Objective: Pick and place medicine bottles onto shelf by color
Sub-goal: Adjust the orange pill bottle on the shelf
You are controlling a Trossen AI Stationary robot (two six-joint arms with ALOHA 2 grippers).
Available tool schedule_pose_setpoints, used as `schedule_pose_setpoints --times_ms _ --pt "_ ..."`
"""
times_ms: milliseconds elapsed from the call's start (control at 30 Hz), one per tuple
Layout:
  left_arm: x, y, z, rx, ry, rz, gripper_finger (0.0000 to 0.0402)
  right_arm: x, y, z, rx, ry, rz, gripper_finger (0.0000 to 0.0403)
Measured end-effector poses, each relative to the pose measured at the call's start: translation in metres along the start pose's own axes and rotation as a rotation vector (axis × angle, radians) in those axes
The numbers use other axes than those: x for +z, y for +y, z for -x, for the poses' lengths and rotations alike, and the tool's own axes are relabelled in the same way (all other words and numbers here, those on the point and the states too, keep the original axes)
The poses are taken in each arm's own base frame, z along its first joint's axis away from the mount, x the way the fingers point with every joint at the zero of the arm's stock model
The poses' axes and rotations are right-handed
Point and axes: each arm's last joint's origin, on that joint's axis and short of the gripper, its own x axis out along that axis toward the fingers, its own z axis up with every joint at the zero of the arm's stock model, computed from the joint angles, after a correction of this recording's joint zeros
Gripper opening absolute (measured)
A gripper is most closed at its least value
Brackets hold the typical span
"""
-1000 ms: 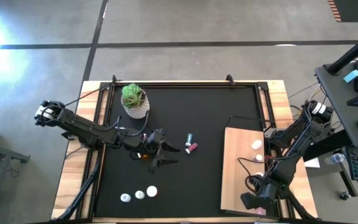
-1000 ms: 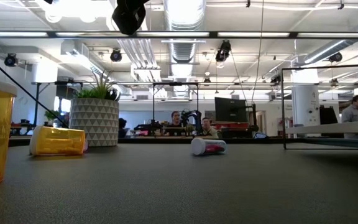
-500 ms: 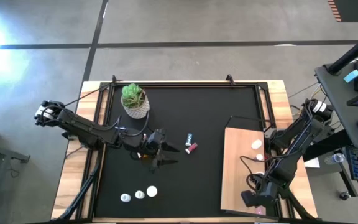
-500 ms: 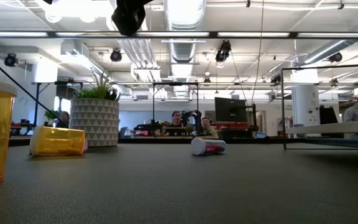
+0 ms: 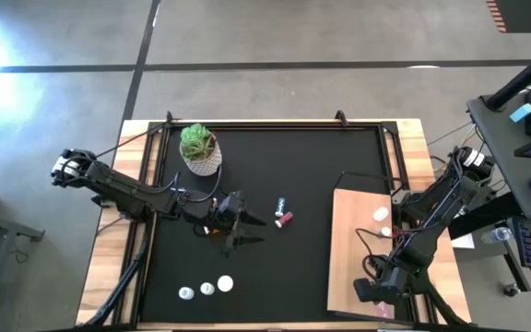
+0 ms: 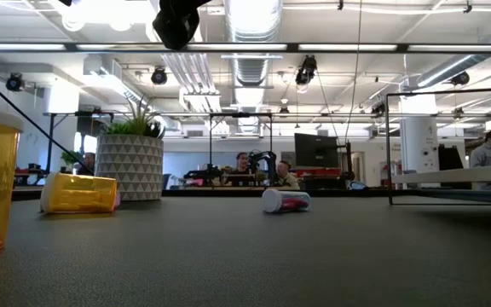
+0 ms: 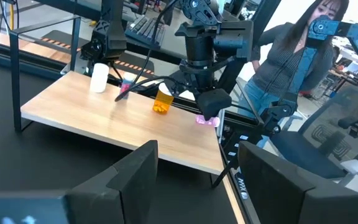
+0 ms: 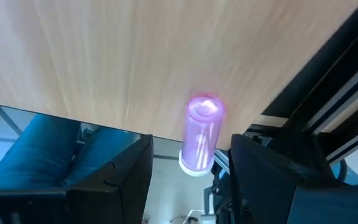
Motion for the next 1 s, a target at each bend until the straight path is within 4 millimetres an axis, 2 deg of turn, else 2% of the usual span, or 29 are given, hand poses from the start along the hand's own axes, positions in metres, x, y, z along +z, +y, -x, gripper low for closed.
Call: schedule_pose_setpoints --times_ms 200,467,1000 --pt "0.000 0.000 0.000 0.000 0.000 0.000 0.0207 0.000 -0.001 0.000 -0.003 -0.001 0.010 0.0205" --pt "0.000 0.000 0.000 -0.001 -0.002 0.004 0.0207 0.001 0.004 -0.012 -0.034 -0.010 0.041 0.0206" --pt "-0.001 0.001 0.000 0.004 0.007 0.023 0.0207 0.008 0.001 -0.015 -0.040 -0.095 0.046 0.0206"
